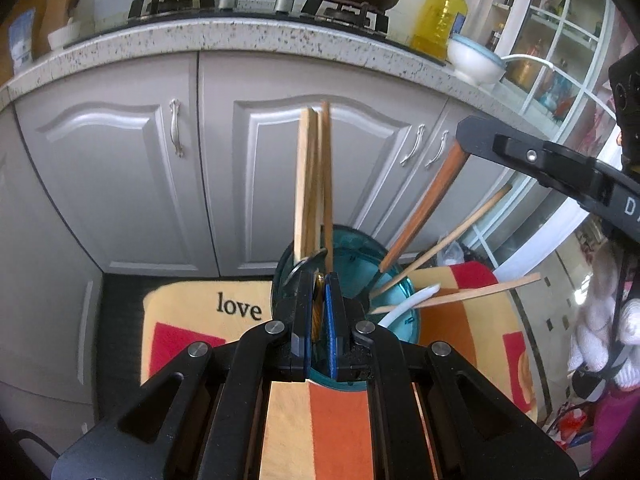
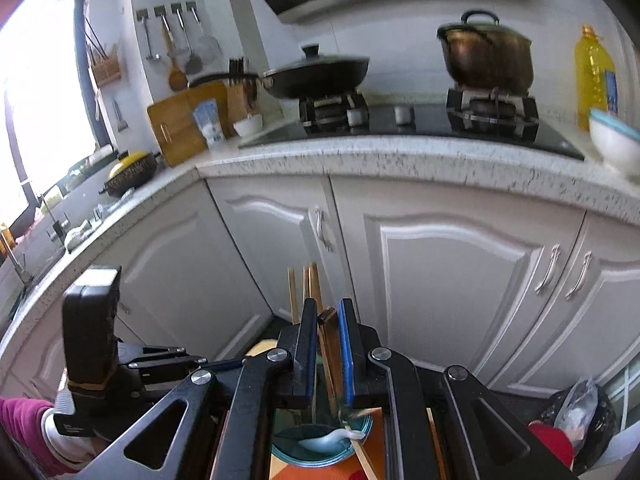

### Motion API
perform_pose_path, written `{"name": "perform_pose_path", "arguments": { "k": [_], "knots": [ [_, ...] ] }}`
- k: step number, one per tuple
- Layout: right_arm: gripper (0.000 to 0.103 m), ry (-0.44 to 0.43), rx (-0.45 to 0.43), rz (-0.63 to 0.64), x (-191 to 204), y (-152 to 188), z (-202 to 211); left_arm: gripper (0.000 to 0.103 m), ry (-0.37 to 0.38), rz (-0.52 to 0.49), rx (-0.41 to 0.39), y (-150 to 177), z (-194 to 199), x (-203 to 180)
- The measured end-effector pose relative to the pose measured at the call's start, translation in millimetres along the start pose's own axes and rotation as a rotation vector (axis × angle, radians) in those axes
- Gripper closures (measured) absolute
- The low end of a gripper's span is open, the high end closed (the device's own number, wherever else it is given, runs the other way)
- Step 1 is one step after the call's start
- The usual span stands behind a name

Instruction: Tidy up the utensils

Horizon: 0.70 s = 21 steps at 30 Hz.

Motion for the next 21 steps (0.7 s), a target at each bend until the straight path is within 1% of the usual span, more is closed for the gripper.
{"name": "perform_pose_path", "arguments": {
  "k": [3, 7, 8, 9, 10, 11, 12, 13, 15, 21],
  "knots": [
    [0.093, -0.011, 0.016, -0.006, 1, 4, -4, 0.099, -0.003, 0.002, 0.009, 5, -4, -1],
    [0.093, -0.004, 0.028, -0.025, -5, 6, -5, 0.098, 0.011, 0.013, 0.020, 11, -5, -5],
    [0.093, -0.003, 0.040, -0.043, -8, 7, -7, 0.096, 0.009, 0.014, 0.016, 12, -4, -5],
    [0.092, 0.002, 0.040, -0.059, -11, 8, -6, 0.092, 0.008, 0.016, 0.009, 13, -3, -5],
    [0.086, 0.002, 0.038, -0.065, -12, 8, -5, 0.082, 0.007, 0.020, 0.007, 13, -2, -4],
    [0.080, -0.001, 0.034, -0.067, -13, 8, -3, 0.077, 0.010, 0.028, 0.005, 14, -1, -4],
    [0.068, -0.001, 0.029, -0.069, -13, 8, -1, 0.066, 0.018, 0.039, 0.000, 15, 0, -3],
    [0.066, -0.001, 0.023, -0.074, -12, 9, 2, 0.065, 0.024, 0.044, -0.004, 15, 2, -3],
    [0.066, -0.002, 0.019, -0.070, -10, 9, 8, 0.065, 0.028, 0.044, -0.009, 16, 5, -3],
    [0.066, 0.001, -0.002, -0.074, -5, 15, 27, 0.061, -0.006, 0.035, -0.036, 24, 19, -4]
  ]
}}
Point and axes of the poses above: each gripper's, at about its wrist camera, not at the fingertips, and z roughly against the way its jaws point, x to its left, y to its underside, the point moved 8 cm from there along -z, roughly the way its jaws point, and after that the axes turned 1 degree about -x, right-handed, at the moved point
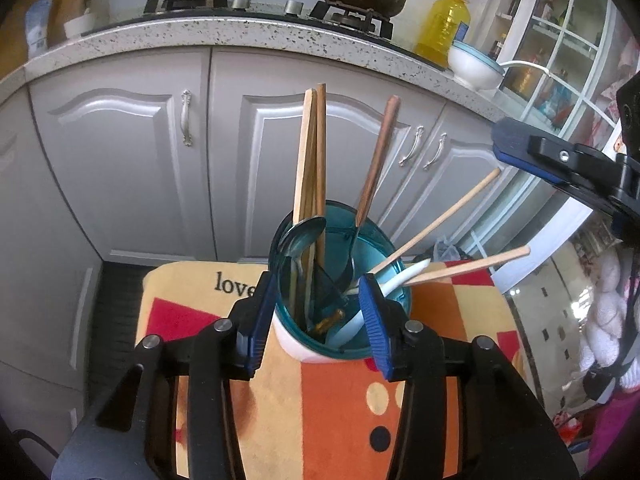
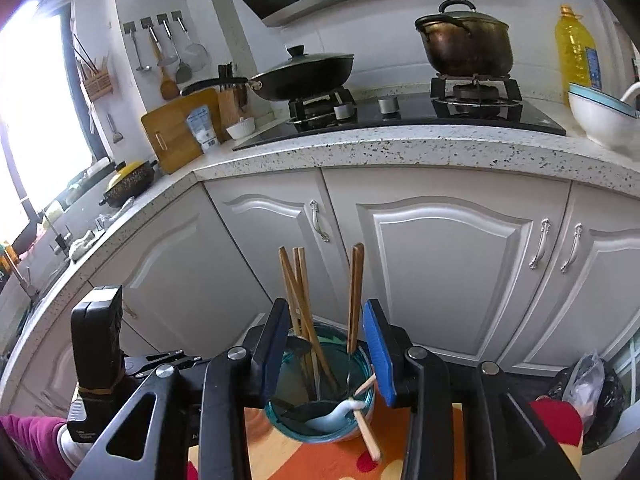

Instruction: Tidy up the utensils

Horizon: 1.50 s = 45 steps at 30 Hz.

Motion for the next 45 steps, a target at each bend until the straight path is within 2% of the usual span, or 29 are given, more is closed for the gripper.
{"name": "perform_pose_path", "arguments": {
  "k": [11, 22, 29, 35, 40, 45],
  "knots": [
    [0.065, 0.001, -0.025, -0.027, 15, 31, 32, 0.061, -0.076, -0.005, -0.045, 13, 28, -8],
    [0.062, 0.097, -0.044, -0.027, 28, 63, 57, 0.061, -0.147, -0.018, -0.130, 16, 68, -18],
    [0.061, 0.127, -0.043, -0.038, 31, 72, 66, 0.061, -0.200, -0.064, -0.171, 15, 86, -25],
    [0.060, 0.137, -0.052, -0.027, 36, 71, 71, 0.061, -0.213, -0.067, -0.195, 14, 95, -27],
    [0.049, 0.143, -0.057, -0.025, 38, 70, 73, 0.061, -0.226, -0.065, -0.209, 14, 99, -25],
    [0.049, 0.142, -0.048, -0.016, 40, 73, 71, 0.061, -0.251, -0.075, -0.222, 14, 102, -25]
  ]
}}
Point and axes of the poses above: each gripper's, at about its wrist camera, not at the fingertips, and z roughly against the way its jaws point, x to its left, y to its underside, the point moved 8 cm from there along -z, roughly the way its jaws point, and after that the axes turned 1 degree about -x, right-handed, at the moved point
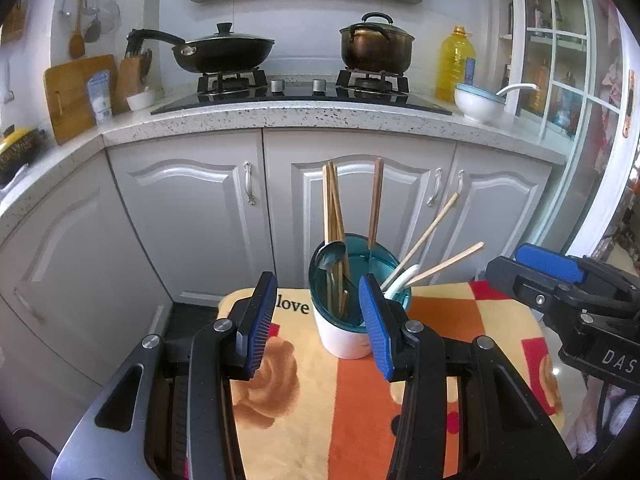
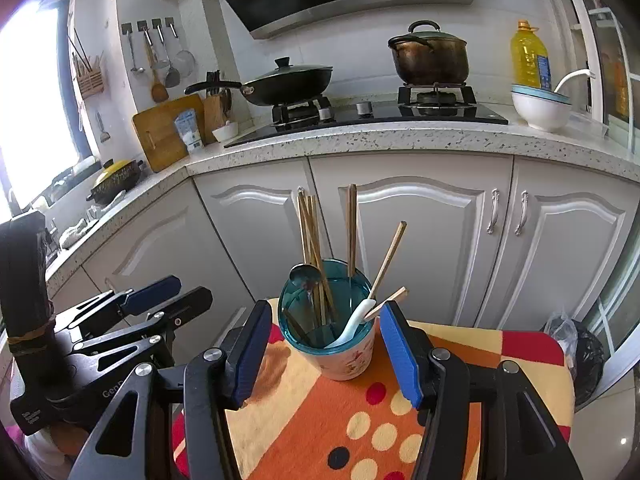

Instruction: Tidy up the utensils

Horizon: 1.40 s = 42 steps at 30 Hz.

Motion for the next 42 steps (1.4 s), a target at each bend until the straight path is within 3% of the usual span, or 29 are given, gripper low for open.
{"name": "perform_pose_path", "arguments": {
  "k": [11, 42],
  "knots": [
    [0.049, 0.007, 0.006, -0.003, 0, 3, -3, 0.061, -0.038, -0.012, 0.006, 4, -2, 3],
    [0.047, 0.007, 0.041, 0.010, -1, 12, -12, 0.061, -0.041, -0.012, 0.013, 6, -5, 2]
  ]
}}
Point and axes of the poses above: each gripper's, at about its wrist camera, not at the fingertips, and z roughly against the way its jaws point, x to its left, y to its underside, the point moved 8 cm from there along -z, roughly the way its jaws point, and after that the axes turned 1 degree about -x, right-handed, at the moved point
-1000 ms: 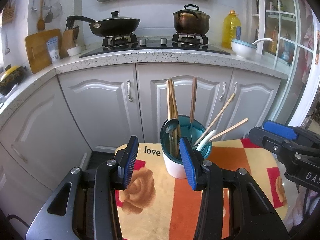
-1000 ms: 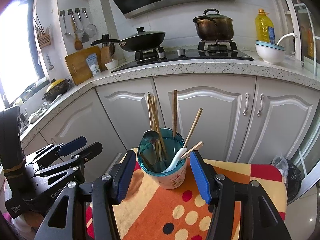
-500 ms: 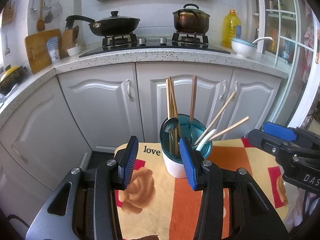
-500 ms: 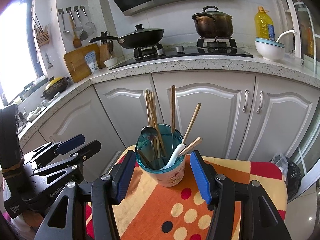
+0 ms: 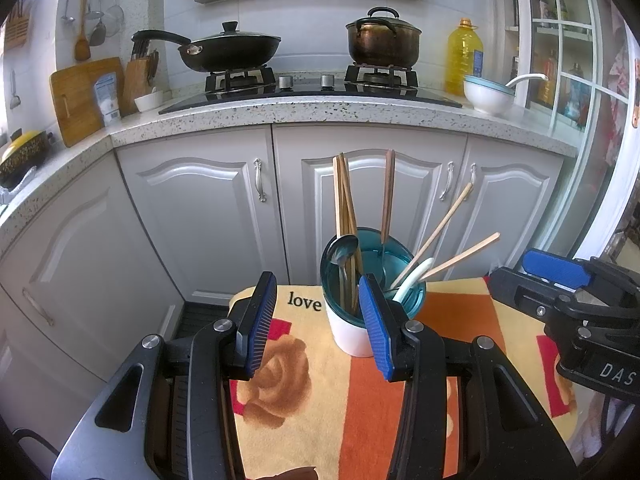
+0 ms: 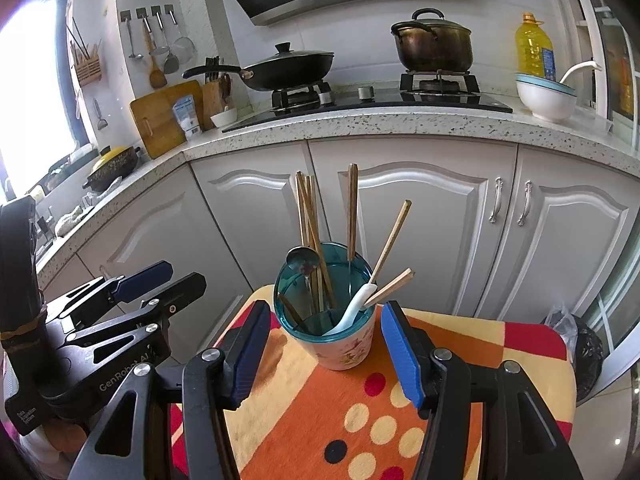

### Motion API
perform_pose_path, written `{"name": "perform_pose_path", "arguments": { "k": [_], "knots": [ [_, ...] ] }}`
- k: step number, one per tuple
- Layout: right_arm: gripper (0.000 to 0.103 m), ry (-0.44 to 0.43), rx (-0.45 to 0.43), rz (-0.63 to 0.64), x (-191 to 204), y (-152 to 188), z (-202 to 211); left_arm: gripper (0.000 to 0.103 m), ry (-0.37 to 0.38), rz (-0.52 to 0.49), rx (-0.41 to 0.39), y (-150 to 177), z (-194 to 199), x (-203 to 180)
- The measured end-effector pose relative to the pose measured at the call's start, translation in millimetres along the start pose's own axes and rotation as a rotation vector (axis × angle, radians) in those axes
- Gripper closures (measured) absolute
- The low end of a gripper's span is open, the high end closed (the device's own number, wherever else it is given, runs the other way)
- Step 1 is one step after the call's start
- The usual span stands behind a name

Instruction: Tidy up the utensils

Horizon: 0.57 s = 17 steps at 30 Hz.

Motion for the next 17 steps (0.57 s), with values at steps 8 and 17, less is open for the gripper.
{"name": "perform_pose_path", "arguments": {
  "k": [8, 17],
  "knots": [
    [0.047, 0.003, 0.010, 0.002, 0, 3, -2, 0.061, 0.010, -0.004, 0.012, 3, -4, -1],
    [0.047, 0.005, 0.026, -0.014, -13, 13, -5, 0.061, 0.042, 0.016, 0.027, 13, -17, -5]
  ]
}}
Point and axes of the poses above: each gripper's, at about its wrist camera, not at the fingertips, and z roughly against the way its jaws point, x to its left, y to its underside, the point moved 8 cm from there along -z, roughly the way its jaws point, and after that the axes turned 1 degree about -x, right-handed, at the moved point
